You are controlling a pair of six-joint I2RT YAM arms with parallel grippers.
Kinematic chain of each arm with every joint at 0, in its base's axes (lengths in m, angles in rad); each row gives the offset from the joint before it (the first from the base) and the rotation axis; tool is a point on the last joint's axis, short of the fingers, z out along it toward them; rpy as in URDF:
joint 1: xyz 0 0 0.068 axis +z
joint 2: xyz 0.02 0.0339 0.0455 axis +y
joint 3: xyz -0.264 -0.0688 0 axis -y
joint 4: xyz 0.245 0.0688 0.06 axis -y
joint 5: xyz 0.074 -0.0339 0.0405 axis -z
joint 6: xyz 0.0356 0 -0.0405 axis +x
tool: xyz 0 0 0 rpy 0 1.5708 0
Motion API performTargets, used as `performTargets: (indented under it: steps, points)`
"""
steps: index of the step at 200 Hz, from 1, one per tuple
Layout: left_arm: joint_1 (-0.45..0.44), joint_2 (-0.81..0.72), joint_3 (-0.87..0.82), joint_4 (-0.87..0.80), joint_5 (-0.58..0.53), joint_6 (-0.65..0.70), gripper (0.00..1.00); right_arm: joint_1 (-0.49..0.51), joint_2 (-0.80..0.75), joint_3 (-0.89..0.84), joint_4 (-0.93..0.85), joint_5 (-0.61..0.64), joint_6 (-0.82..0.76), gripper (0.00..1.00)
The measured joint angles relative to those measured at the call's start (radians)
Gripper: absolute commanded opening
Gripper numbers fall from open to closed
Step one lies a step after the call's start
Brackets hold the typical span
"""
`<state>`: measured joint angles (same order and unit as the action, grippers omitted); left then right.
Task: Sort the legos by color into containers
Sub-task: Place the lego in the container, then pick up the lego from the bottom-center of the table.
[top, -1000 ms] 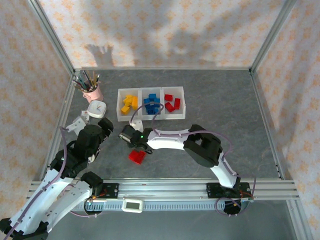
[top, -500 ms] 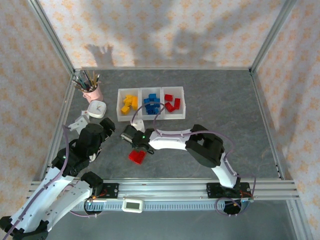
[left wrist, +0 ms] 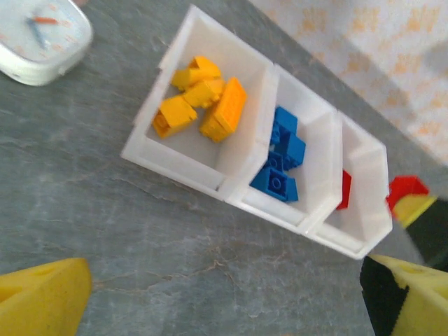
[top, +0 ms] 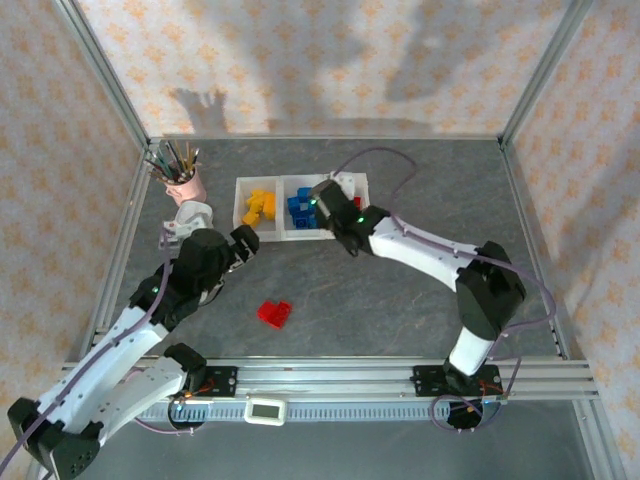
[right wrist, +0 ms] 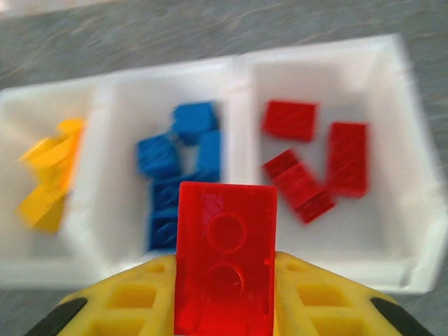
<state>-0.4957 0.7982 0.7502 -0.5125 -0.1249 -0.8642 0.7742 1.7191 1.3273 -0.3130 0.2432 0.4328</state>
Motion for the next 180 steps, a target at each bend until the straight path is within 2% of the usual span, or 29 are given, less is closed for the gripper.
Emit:
performTargets:
  steps: [27,39,54,67,109,143,180]
  points:
    - [0.000,0.086,0.000,0.075,0.044,0.029,0.99,-0.106,0.077,0.030,0.003,-0.006,-0.052,0.31]
    - [0.000,0.111,0.000,0.100,0.051,0.038,0.99,-0.131,0.140,0.074,0.002,-0.008,-0.073,0.40]
    - [0.000,0.132,0.000,0.125,0.058,0.050,0.99,-0.150,0.212,0.132,0.000,-0.016,-0.101,0.44]
    - [0.000,0.142,0.000,0.138,0.060,0.056,0.99,-0.160,0.254,0.175,-0.005,-0.022,-0.125,0.53]
    - [0.000,0.134,0.001,0.143,0.059,0.063,0.99,-0.158,0.240,0.220,-0.025,-0.053,-0.147,0.65]
    - [0.000,0.064,0.001,0.129,0.054,0.063,0.99,-0.097,0.120,0.108,-0.021,-0.084,-0.126,0.71]
    - [0.000,-0.044,-0.005,0.067,0.031,0.060,0.99,0.082,0.025,-0.016,-0.029,-0.094,-0.051,0.77]
